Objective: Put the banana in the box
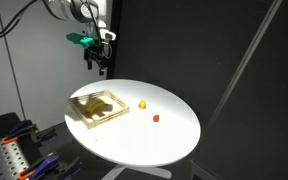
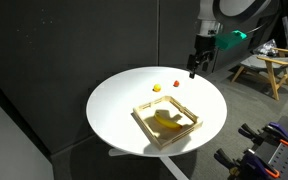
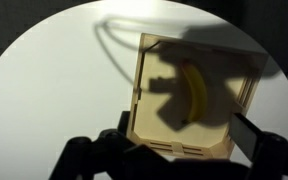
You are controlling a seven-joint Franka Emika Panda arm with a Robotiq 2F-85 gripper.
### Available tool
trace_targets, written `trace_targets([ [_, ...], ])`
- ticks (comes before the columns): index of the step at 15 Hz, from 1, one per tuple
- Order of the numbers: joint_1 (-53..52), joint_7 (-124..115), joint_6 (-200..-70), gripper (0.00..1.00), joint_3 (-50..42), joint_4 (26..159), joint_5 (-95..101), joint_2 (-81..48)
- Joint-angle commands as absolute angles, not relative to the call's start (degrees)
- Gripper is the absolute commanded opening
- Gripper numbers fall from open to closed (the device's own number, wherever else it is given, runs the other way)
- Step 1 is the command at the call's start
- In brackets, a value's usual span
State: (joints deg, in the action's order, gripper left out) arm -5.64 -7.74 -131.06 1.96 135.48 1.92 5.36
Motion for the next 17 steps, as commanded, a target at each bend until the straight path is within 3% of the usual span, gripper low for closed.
trace_targets([
  [1, -4.6, -7.9, -131.5, 1.00, 2.8, 135.7, 1.8, 5.6],
  [17, -4.4, -8.6, -132.4, 1.00, 2.7, 136.3, 1.8, 6.0],
])
